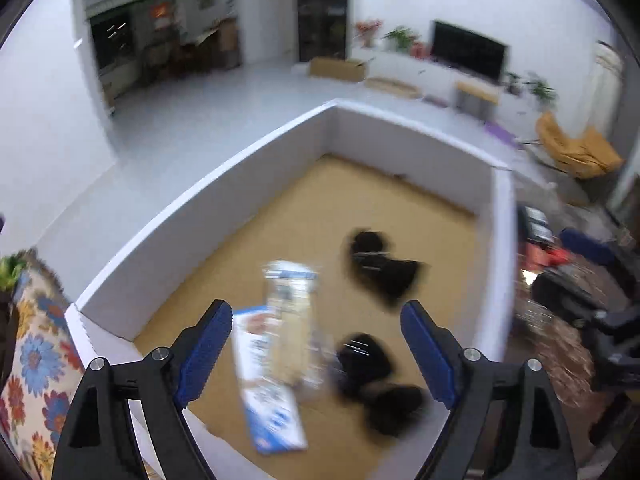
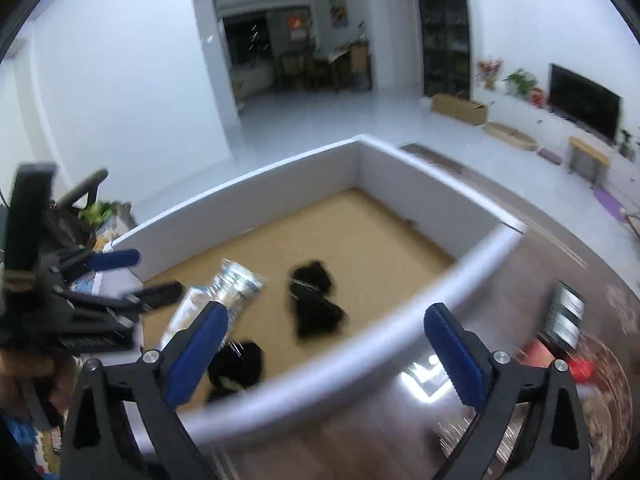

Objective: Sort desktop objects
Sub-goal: 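Move both empty tools back over the table toward the remaining items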

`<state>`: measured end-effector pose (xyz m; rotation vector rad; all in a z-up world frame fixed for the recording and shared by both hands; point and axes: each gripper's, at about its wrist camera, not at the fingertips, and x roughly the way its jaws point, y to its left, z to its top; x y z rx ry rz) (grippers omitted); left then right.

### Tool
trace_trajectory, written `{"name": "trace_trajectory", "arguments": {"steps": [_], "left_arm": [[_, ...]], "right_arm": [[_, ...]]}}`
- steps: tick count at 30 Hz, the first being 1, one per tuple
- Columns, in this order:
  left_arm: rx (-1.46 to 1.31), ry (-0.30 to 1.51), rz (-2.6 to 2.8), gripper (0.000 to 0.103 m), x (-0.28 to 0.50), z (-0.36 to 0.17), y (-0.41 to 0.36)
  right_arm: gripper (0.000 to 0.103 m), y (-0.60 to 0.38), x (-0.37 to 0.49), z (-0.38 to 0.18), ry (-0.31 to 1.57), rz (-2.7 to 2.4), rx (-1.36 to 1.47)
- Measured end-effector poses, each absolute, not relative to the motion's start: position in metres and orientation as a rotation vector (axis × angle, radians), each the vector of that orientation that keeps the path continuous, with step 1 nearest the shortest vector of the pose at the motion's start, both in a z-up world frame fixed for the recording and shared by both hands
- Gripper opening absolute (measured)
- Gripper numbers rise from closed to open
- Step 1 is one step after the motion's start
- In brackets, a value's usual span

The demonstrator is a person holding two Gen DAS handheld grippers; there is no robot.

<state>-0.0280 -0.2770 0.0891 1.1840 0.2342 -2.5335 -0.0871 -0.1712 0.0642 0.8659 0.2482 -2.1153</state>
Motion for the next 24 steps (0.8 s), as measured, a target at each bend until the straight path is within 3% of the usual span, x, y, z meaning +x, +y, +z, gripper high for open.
{"name": "trace_trajectory", "arguments": {"steps": [3,5,8,13,18,24], "left_arm": [[1.188,0.200,-2.684,0.089,-0.021,0.102,-0.224],[1.200,0.155,-2.782,0.103,-0.014,0.104,-0.182],[1.266,0.056,-2.874,0.103,-0.015,0.090,-0.124],[1.486,-0.076,-2.822,0.103,-0.033,0.021,-0.064],[1.564,-0.137,-2.758,0.103,-0.048,-0.022,-0.050],[1.489,0.057,-2.812,0.103,-0.039,-0.005,-0.089]], "right_arm": [[0.102,-0.100,-0.067,0.055,0.251,-2.223,0.854],[0.102,-0.048,-0.056,0.040,0.263,-2.308,0.879],[0.103,0.026,-0.041,0.009,0.259,-2.400,0.994],[0.103,0.102,-0.022,-0.037,0.259,-2.484,1.180],[0.103,0.137,-0.007,-0.061,0.234,-2.504,1.243],[0.103,0.133,-0.002,-0.070,0.234,-2.491,1.268]]}}
